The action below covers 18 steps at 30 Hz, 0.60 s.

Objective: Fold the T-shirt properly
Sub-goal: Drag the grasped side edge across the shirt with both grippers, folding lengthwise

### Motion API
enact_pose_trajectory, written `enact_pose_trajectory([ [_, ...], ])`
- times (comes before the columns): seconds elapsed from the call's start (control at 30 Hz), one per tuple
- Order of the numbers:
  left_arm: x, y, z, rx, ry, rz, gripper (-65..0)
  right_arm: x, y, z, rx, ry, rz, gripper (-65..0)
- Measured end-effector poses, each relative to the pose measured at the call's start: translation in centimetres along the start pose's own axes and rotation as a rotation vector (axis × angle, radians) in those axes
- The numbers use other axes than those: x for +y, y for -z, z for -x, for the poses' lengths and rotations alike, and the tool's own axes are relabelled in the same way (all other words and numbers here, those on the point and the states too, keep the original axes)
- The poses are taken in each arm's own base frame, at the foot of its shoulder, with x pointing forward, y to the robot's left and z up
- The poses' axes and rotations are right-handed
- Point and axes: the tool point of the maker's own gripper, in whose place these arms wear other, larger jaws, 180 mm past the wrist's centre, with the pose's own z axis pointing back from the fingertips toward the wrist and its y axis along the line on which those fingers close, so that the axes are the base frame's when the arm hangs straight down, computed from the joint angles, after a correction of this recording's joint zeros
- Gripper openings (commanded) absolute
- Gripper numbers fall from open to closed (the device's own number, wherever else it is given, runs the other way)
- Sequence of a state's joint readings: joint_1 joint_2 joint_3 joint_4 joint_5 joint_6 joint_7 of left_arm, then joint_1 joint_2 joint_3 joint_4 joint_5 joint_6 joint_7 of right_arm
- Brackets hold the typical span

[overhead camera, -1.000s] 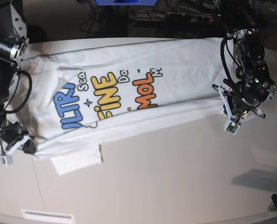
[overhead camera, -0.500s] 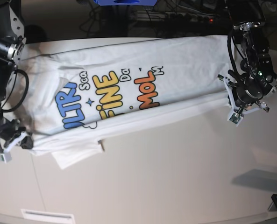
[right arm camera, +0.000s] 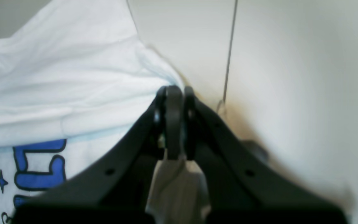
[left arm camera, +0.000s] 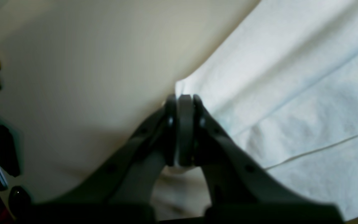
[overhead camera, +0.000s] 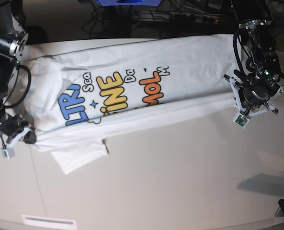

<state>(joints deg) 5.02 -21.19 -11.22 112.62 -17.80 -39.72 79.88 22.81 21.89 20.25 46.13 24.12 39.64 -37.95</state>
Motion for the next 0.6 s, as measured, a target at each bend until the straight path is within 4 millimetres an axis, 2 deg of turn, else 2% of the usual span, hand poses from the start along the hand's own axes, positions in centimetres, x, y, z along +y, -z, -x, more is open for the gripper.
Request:
enact_pose_trajectory([
  [0.13, -1.4, 0.3, 1.7, 0.051, 0.031, 0.033, -65.0, -0.1, 0.0, 0.4, 0.006, 0.003, 0.001, -65.0],
  [0.33, -3.4, 0.7, 3.1, 0.096, 0.085, 0.078, -65.0, 0.1, 0.0, 0.8, -0.004, 0.012, -0.004, -65.0],
  [0.47, -3.2, 0.6, 3.3, 0.102, 0.097, 0.073, -65.0, 0.1, 0.0, 1.1, -0.005, 0.02, -0.008, -65.0],
  [0.6, -4.0, 0.6, 4.4, 0.126, 0.102, 0.094, -65.0, 0.1, 0.0, 1.4, -0.004, 0.022, -0.008, -65.0],
])
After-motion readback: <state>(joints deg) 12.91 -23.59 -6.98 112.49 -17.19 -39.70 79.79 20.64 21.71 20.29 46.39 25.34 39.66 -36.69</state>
